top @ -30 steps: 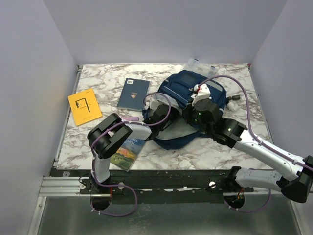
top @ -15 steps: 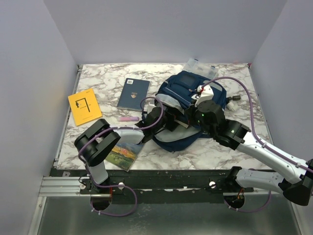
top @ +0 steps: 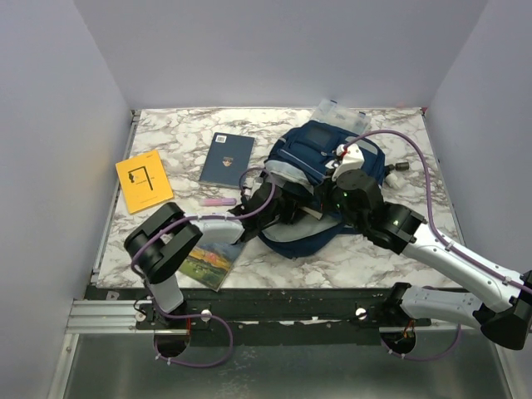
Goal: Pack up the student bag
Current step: Place the book in the student bag.
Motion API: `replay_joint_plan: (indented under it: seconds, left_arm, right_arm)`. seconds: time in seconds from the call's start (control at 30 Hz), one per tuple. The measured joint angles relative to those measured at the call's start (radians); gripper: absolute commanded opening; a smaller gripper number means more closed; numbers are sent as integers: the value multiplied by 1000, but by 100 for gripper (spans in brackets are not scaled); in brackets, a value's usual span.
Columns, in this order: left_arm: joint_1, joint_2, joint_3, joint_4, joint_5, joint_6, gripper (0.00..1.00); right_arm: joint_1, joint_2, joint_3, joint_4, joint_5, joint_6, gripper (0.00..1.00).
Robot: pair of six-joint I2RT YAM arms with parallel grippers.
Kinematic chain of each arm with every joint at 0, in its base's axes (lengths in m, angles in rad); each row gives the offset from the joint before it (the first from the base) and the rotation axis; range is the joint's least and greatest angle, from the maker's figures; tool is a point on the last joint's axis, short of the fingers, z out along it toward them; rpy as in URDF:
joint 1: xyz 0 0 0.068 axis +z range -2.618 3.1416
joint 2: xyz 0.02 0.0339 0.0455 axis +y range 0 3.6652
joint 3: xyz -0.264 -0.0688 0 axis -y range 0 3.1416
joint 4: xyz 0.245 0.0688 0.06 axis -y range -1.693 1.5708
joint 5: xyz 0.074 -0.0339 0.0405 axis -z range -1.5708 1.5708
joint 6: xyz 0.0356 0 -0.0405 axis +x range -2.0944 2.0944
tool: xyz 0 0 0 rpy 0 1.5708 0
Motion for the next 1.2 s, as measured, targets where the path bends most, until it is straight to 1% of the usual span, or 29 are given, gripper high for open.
replay_joint_plan:
  seconds: [0.1, 0.13, 0.17, 0.2, 0.23, 0.3, 0.37, 0.43, 0.5, 0.67, 0.8, 0.9, 0.97, 1.07, 1.1, 1.2]
  left_arm:
    - [5, 88, 103, -52, -5, 32, 29]
    - [8, 129, 156, -68, -11, 39, 32]
    - [11, 149, 197, -87, -14, 45, 39]
    - [11, 172, 246, -100, -18, 53, 50]
    - [11, 177, 266, -106, -19, 56, 58]
    - [9, 151, 257, -112, -23, 53, 68]
    - [0, 89, 198, -121, -27, 50, 74]
    - [-8, 35, 156, -139, -27, 51, 75]
    - [-10, 6, 152, -156, -26, 54, 75]
    - [-10, -30, 122, -169, -20, 76, 75]
    - [-10, -156, -32, -181, -12, 129, 76]
    - [-10, -322, -157, -207, -5, 214, 78]
    - [-10, -423, -214, -228, -2, 267, 85]
    - [-6, -632, -304, -308, 1, 359, 93]
    - [-1, -674, -317, -332, 5, 388, 98]
    - [49, -809, -294, -506, 35, 539, 98]
  right_arm:
    - [-5, 0, 0, 0, -5, 3, 1]
    - [-5, 0, 0, -2, -6, 8, 0]
    - [-5, 1, 0, -2, -6, 9, 1]
    - [-6, 1, 0, -3, -5, 11, 1]
    - [-7, 1, 0, -2, -5, 12, 1]
    - [-10, 1, 0, -2, -5, 12, 1]
    - [-10, 1, 0, -5, -5, 12, 1]
    - [-10, -2, -6, -4, -5, 10, 1]
    - [-11, -8, -15, -2, -5, 8, 1]
    - [-14, -8, -17, 2, -5, 7, 1]
    - [-14, -10, -34, 2, -5, 8, 1]
    - [-14, -16, -74, 15, -6, 8, 1]
    - [-15, -15, -93, 11, -4, 8, 1]
    - [-17, -13, -116, 4, 20, 8, 1]
    - [-17, -12, -125, 2, 28, 8, 1]
    - [-18, 1, -143, -18, 32, 25, 1]
